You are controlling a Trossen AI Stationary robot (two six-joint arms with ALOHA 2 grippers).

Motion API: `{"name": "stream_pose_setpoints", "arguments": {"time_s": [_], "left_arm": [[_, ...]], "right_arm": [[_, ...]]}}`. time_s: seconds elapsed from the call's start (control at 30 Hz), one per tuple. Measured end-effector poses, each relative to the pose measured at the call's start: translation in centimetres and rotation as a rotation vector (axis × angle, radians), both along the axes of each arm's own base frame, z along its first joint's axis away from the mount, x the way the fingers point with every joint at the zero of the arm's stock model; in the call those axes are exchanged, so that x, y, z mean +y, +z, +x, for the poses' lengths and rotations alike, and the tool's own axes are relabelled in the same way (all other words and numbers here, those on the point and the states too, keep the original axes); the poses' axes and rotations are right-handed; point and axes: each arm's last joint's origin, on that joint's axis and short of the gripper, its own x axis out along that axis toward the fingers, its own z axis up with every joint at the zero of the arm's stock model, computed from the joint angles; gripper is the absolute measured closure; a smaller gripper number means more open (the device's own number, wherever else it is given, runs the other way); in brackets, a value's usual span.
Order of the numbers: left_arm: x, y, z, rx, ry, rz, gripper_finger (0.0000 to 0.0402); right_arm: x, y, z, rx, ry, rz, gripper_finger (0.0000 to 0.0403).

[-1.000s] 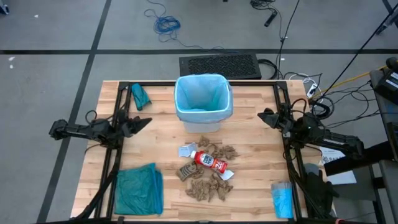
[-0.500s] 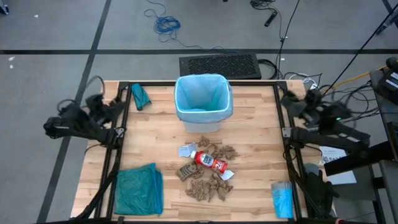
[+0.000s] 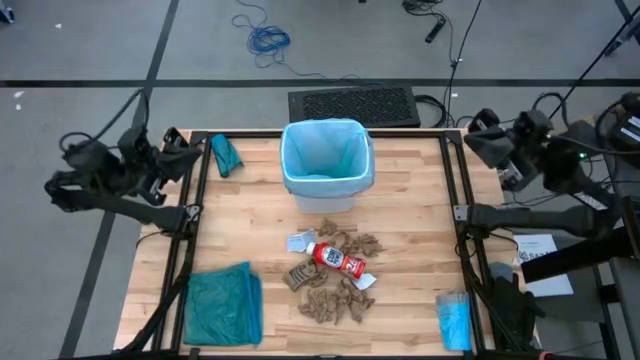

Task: Place trash/remove bag and relplace
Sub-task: Put the brown napkin into the white trash bin

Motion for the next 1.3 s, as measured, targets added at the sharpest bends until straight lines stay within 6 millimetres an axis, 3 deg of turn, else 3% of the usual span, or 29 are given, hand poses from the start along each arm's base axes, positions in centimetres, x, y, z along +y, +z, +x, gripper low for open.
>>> {"name": "stream_pose_setpoints", "arguments": {"time_s": [0.17,0.37,0.9,1.3], "left_arm": [[0.0,1.4,-0.2,-0.003,-0.028,-0.005,0.0401],[0.0,1.8,-0.6,-0.002,-0.04,-0.023,0.0401],[0.5,2.1,-3.4,-0.082,-0.036,-0.045,0.0401],[0.5,2.1,-3.5,-0.081,-0.036,-0.045,0.0401]], "right_arm": [[-0.5,0.4,1.7,0.071,-0.001,0.015,0.0401],[-0.9,0.2,3.1,0.105,0.003,0.037,0.0401],[-1.3,-0.1,4.8,0.132,-0.023,-0.003,0.0401],[-1.5,-0.3,5.4,0.15,-0.021,0.007,0.0401]]}}
